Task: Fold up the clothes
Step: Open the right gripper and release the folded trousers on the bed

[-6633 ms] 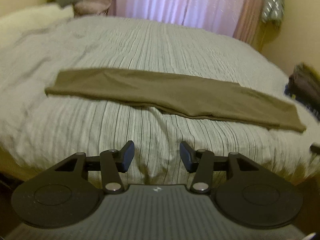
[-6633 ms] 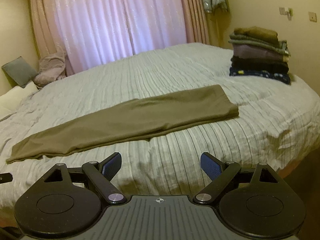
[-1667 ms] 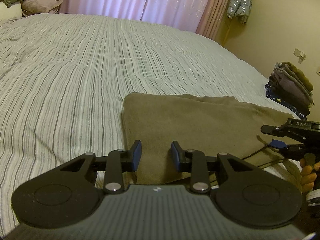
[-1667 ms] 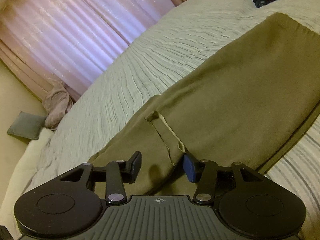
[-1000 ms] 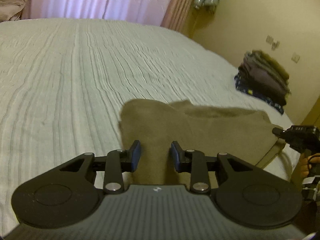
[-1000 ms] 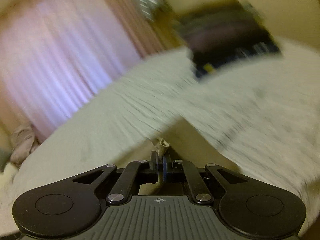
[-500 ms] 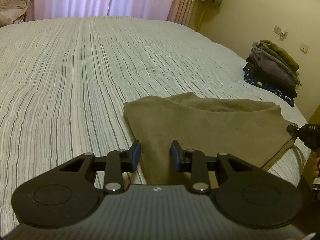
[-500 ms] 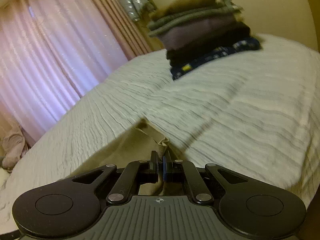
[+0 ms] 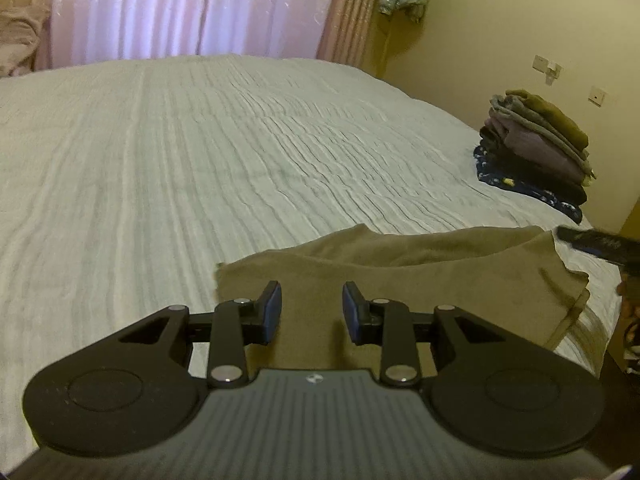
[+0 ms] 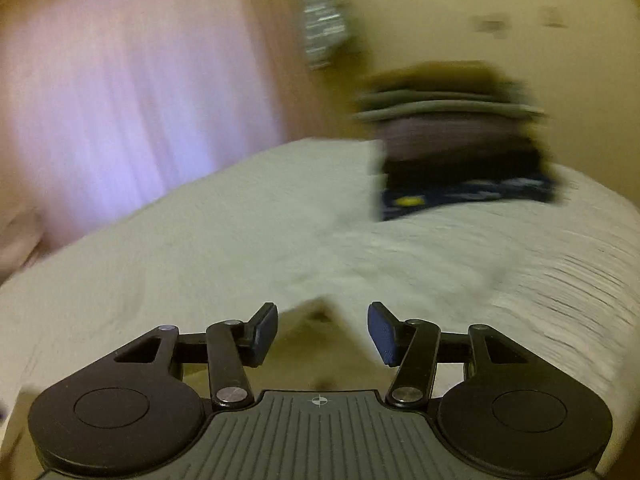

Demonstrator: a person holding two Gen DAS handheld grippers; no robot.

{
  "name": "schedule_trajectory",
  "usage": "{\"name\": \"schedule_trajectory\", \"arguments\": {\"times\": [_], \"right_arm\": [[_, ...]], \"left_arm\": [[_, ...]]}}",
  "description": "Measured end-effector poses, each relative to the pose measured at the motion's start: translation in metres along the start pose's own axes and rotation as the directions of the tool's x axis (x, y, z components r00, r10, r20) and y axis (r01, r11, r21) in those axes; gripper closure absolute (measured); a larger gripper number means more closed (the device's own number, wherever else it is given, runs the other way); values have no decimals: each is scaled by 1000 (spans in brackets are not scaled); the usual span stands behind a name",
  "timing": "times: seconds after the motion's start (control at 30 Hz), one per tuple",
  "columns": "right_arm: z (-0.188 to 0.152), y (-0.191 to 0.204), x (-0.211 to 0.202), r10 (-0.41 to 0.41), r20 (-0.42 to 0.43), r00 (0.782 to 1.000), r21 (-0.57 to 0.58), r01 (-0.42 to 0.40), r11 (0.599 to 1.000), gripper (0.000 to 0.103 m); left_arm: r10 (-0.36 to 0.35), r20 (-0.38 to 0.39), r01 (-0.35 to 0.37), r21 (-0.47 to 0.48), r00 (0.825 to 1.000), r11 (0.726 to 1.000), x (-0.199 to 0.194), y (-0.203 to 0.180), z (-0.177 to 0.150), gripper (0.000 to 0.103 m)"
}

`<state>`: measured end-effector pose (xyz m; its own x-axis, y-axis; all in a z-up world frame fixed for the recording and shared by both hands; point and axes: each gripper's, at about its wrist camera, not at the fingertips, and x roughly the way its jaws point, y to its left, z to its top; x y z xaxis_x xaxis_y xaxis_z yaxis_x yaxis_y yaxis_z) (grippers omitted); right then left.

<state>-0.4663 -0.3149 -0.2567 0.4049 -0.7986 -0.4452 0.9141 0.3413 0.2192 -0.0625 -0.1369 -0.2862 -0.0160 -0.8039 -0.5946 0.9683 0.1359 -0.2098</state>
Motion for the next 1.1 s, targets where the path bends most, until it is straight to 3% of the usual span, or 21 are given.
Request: {"name": "schedule_trajectory", "arguments": {"times": [0.03, 0.13, 0.23, 0.3, 0.47, 0.6, 0.63, 0.67, 0.7, 0.8, 0.9, 1.0, 1.1], "right_arm": [[0, 7, 11, 14, -35, 999, -47, -15, 999, 49], [-2, 16, 45, 6, -119, 993, -145, -23, 989, 69], [-5, 1, 83, -93, -195, 976, -138, 67, 988, 68], [-4, -10, 90, -76, -211, 975, -85, 59, 995, 64], [2, -9, 51, -63, -116, 991, -50, 58, 997, 63], [-5, 4, -4, 52, -103, 993, -58, -58, 997, 63], [-10, 8, -12, 76, -114, 991, -73, -84, 994, 60], [-16, 12, -15, 80, -132, 988, -93, -93, 991, 49], [-24, 14, -15, 62, -160, 985, -111, -81, 991, 46], [-45, 3, -4, 19, -265, 964, -89, -44, 995, 46], [-38, 7, -26, -2, -224, 975, -98, -21, 995, 45], [-32, 17, -48, 15, -154, 988, -116, -33, 993, 45], [-34, 20, -41, 27, -177, 984, -106, -46, 993, 45]], "left_arm": [[-4, -8, 4, 4, 1000, 1000, 9, 1, 2, 76], [13, -38, -12, 19, 999, 1000, 41, 10, 5, 77], [52, -82, -54, -24, 995, 998, 78, 33, 2, 84], [56, -83, -61, -55, 995, 997, 84, 40, 2, 85], [84, -21, -84, -14, 996, 996, 41, 22, 5, 88], [37, 7, -37, 55, 999, 998, -4, -6, -13, 86], [30, -16, -28, 83, 999, 996, -7, -13, -21, 85], [24, -40, -19, 110, 999, 994, -10, -19, -29, 82], [51, -73, -41, 134, 996, 990, -8, -22, -43, 83], [85, -105, -78, 75, 991, 994, -14, -17, -64, 85], [102, -72, -100, 37, 992, 994, -43, -20, -62, 85], [117, -108, -114, 26, 987, 993, -41, -24, -66, 81], [130, -146, -129, 16, 981, 991, -39, -29, -70, 81]]}}
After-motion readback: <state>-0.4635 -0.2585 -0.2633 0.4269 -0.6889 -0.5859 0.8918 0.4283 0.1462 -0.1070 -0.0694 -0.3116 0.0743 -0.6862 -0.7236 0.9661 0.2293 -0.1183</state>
